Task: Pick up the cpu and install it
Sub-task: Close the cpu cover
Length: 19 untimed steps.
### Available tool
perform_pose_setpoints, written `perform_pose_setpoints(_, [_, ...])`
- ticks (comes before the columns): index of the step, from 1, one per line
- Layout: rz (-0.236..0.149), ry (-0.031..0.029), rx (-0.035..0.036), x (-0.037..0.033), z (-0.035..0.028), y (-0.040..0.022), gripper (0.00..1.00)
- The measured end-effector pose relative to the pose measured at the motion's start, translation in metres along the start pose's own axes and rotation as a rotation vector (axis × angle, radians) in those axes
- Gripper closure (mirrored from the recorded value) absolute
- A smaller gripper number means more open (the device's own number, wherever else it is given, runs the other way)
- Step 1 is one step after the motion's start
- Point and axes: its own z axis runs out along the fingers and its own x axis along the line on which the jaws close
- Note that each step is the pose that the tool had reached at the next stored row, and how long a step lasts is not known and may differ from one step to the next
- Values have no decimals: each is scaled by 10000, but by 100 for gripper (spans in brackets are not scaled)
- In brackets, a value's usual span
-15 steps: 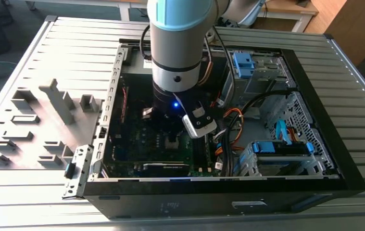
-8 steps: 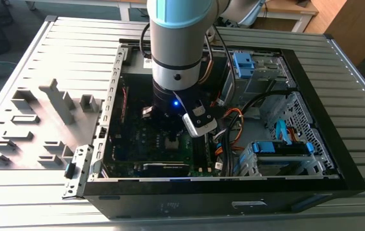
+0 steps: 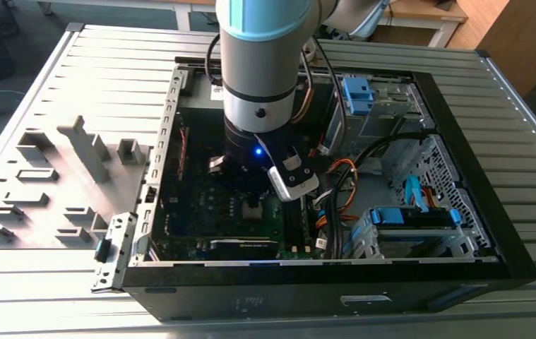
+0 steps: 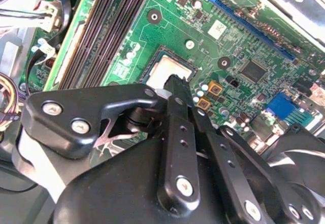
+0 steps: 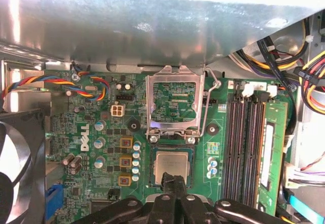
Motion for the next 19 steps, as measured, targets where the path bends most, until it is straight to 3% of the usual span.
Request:
perform_pose_setpoints(2, [-84, -8, -43, -2, -5, 0, 89])
perform_pose_setpoints(7, [-289, -26, -234, -11, -57, -3, 89])
perform_pose_setpoints(13, [-329, -25, -243, -16, -60, -3, 89])
perform_pose_setpoints(19, [-69, -10, -237, -50, -59, -5, 89])
